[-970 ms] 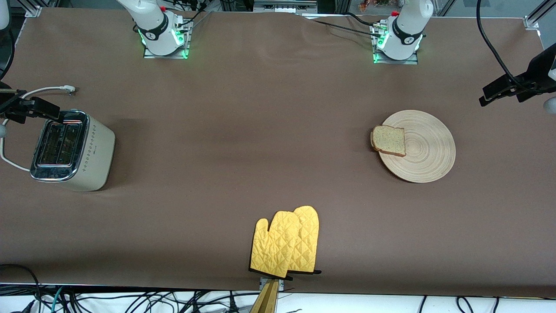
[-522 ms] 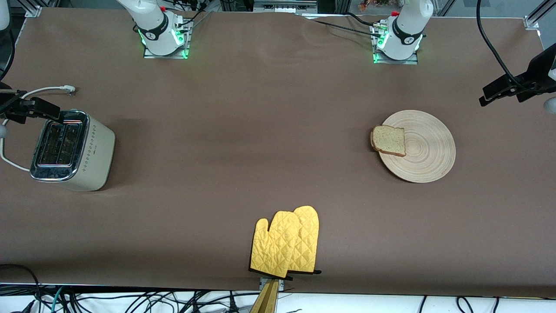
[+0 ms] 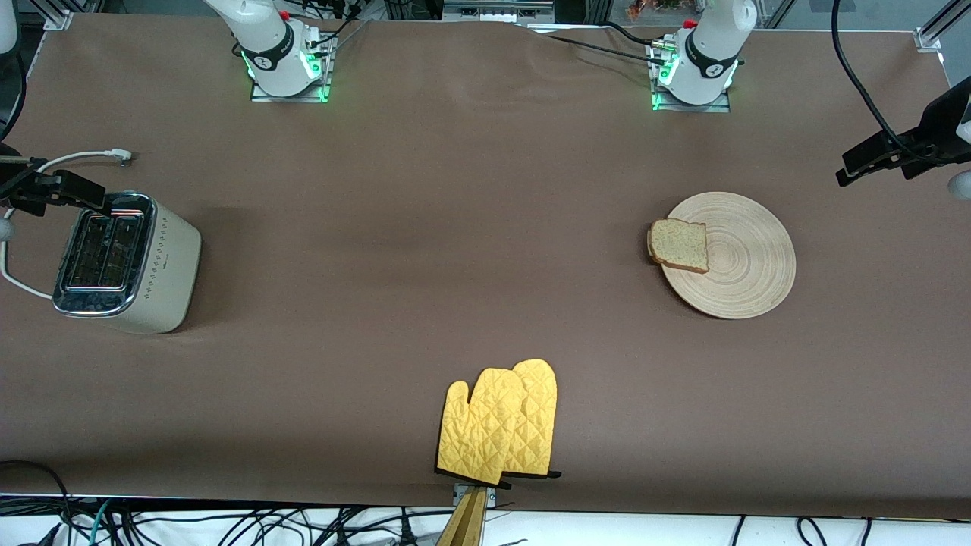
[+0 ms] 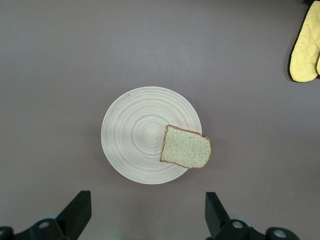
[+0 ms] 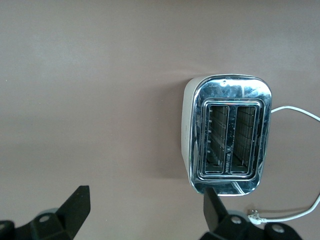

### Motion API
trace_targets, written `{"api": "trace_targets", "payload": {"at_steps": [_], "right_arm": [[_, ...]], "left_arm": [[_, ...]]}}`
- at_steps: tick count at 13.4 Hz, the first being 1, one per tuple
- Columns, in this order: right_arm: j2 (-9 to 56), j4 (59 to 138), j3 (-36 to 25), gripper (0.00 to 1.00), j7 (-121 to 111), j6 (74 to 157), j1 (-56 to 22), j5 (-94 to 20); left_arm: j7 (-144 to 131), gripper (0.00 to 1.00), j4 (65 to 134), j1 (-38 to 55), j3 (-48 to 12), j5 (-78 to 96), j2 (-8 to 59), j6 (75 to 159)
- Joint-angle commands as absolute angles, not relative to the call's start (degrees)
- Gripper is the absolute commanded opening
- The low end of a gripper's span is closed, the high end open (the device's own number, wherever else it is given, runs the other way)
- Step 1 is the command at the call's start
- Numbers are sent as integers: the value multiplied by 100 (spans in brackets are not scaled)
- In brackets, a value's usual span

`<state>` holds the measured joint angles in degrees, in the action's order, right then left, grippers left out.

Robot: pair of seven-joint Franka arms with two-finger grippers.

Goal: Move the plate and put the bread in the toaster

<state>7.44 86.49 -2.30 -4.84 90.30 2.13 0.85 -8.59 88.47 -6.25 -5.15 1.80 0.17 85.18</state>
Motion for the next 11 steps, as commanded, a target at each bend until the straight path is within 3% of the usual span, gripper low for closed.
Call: {"api": "trace_targets", "payload": {"at_steps": [1,11], "right_arm": [[774,8517,-211,100,-475,8930,246,79],[782,8517,-220,100,-475,8930,264,79]], "left_arm": [[-695,100,8622,-633,-545,-9,141,8385],[-520,100,8631,-939,-536,123,333,8121]]}}
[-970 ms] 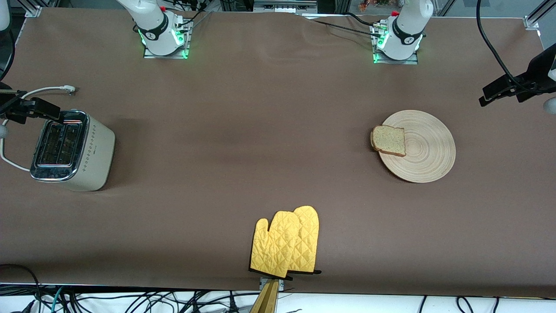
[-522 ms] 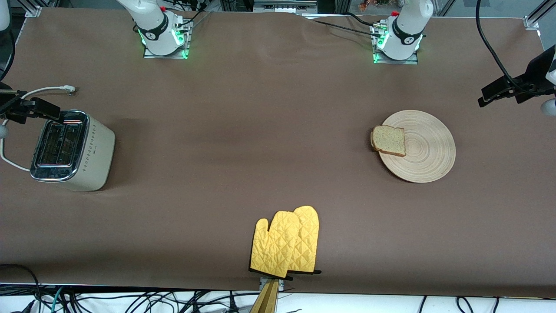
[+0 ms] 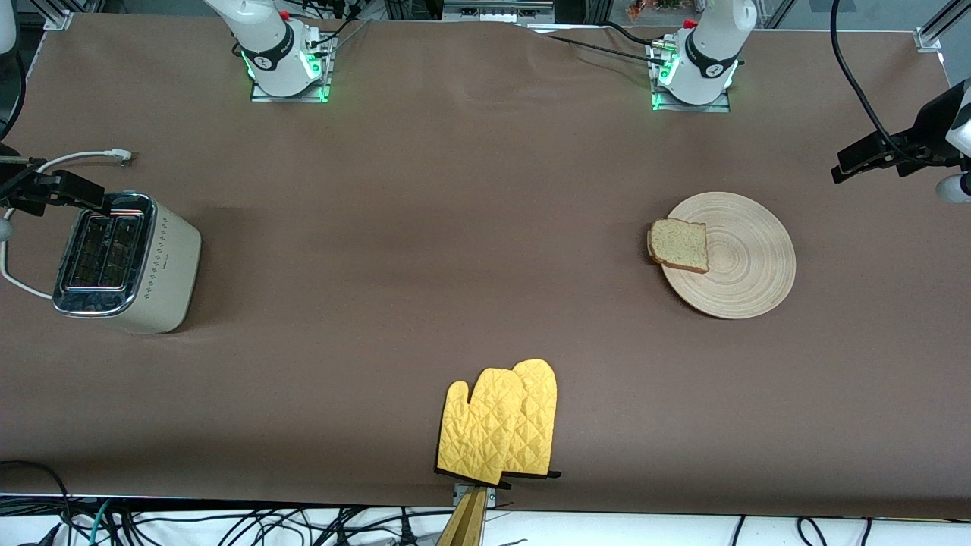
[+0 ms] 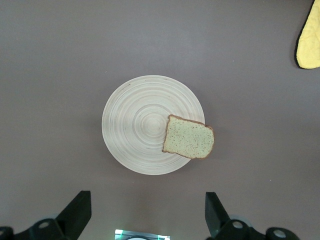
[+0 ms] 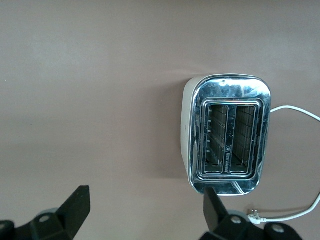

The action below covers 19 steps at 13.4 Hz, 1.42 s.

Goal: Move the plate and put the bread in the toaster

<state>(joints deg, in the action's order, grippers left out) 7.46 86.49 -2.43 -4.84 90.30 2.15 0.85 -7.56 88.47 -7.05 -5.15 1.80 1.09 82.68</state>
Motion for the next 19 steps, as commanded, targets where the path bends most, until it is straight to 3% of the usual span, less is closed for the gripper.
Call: {"api": "trace_targets", "payload": {"at_steps": [1,5,14,19], "right_arm": [[782,8517,-220,100,-475,8930,264,79],[782,8517,-211,100,-475,8921,325,70],[782,8517,-202,100,-475,8930,316,62],[782,8517,-202,100,-475,8947,316,62]], "left_arm": [[-318,100,8718,-1193,-536,341,299,8191],[1094,100,9297,-2177,-519,667,351,8560],[4498,100,9492,-3875,-255,2345,2986,8807],[4867,100,10431,-3841,-255,3075,3252,8972]]}}
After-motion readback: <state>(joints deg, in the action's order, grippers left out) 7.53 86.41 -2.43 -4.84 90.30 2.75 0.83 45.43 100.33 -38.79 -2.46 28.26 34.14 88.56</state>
